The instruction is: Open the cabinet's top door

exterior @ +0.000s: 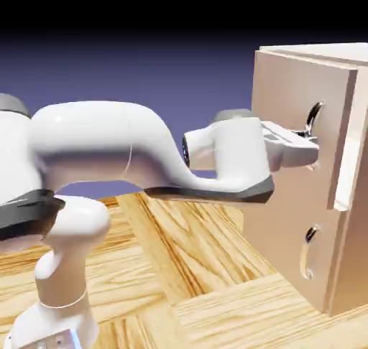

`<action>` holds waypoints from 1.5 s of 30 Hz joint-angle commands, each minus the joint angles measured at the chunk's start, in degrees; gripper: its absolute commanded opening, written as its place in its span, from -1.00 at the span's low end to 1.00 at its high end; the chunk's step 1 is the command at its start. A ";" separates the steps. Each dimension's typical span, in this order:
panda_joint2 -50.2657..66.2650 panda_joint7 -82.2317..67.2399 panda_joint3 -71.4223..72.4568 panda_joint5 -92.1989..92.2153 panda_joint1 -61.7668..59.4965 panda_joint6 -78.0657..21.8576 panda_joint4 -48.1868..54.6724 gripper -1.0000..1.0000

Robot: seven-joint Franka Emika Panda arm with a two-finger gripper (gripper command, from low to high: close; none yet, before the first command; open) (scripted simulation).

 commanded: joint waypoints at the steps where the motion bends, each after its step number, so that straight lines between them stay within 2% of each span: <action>1: 0.32 0.07 1.81 1.28 -2.08 -1.21 -1.62 -1.00; 10: -0.52 -2.04 20.06 16.08 -19.44 -11.73 -15.25 -1.00; 26: -3.09 -0.46 53.27 41.24 -44.80 -15.47 -25.53 -1.00; 37: -9.29 -9.37 71.22 68.63 -42.89 -30.96 -30.07 -1.00; 45: -5.65 -11.19 86.96 88.33 -40.08 -47.63 -26.23 -1.00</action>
